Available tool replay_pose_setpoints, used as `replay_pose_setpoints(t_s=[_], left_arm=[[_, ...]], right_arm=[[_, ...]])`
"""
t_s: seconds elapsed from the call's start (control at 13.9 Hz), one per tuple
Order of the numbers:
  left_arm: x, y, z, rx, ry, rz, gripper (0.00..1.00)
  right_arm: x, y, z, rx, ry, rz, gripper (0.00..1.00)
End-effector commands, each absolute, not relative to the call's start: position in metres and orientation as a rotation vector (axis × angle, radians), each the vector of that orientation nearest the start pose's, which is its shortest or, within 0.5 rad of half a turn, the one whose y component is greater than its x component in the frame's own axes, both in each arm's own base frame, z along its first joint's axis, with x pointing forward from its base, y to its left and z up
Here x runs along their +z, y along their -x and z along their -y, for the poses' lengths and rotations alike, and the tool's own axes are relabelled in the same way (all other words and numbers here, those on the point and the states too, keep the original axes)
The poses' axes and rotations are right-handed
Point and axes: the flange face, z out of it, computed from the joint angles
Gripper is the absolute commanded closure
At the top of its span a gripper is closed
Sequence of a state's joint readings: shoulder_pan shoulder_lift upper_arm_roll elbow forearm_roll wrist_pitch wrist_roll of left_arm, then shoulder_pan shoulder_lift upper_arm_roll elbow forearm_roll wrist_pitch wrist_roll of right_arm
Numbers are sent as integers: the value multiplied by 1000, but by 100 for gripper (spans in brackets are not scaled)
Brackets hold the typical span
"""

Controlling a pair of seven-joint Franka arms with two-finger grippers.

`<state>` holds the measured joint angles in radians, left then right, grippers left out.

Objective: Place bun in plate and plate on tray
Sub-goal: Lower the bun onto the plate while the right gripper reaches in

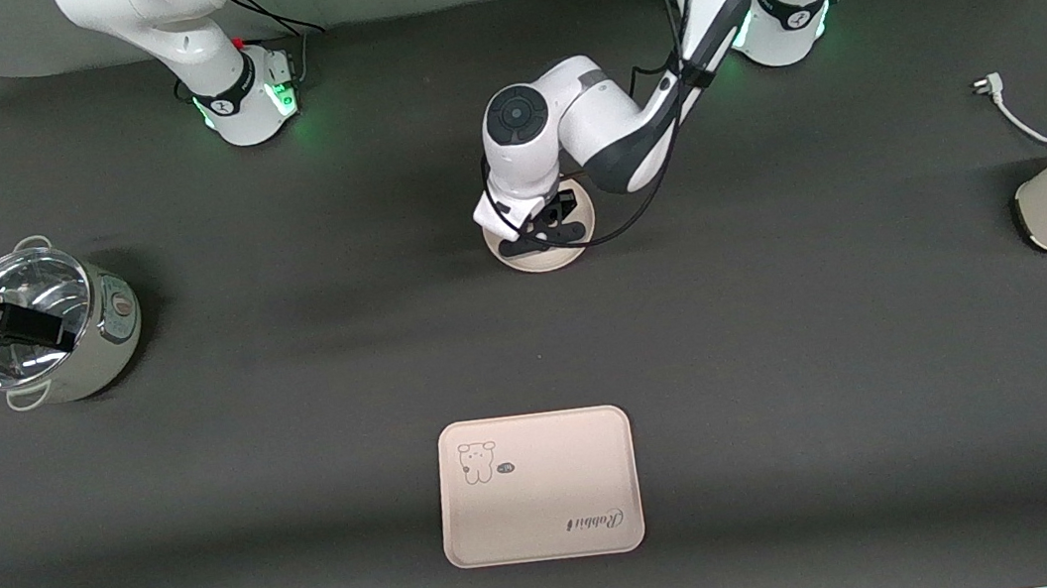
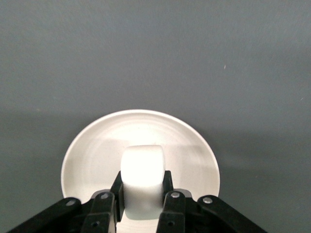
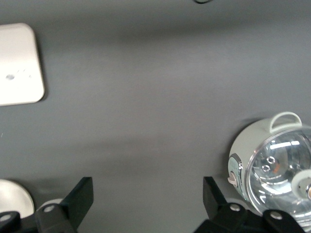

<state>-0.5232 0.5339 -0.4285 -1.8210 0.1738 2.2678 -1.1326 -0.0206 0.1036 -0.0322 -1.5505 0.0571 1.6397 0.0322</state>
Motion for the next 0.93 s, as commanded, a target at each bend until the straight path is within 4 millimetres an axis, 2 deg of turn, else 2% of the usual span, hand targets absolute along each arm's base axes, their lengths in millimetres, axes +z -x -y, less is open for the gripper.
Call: replay_pose_setpoints(t_s=[0.0,0.14,0.29,0.43,0.5,0.57,0.65,0.86], left_arm=[[245,-371,504,104,3149,174,66],[231,-355,498,116,3138,194,66],[223,-331,506,130,3119,197,66],[223,-315,515,130,3113,216,65],[223,-310,518,128,3116,209,60],[222,-312,517,129,3115,212,36],[223,-314,517,127,3115,217,3],[231,-321,513,110,3118,228,0]], right_arm=[[588,-583,24,45,3048,-2,0],[566,-579,26,125,3040,51,0],[566,-578,24,130,3049,59,0],[553,-577,15,156,3034,76,0],[544,-577,1,161,3034,107,0],[535,-576,-15,147,3036,137,0],[526,-572,-25,110,3039,154,0],[486,-559,-59,-14,3043,185,0]])
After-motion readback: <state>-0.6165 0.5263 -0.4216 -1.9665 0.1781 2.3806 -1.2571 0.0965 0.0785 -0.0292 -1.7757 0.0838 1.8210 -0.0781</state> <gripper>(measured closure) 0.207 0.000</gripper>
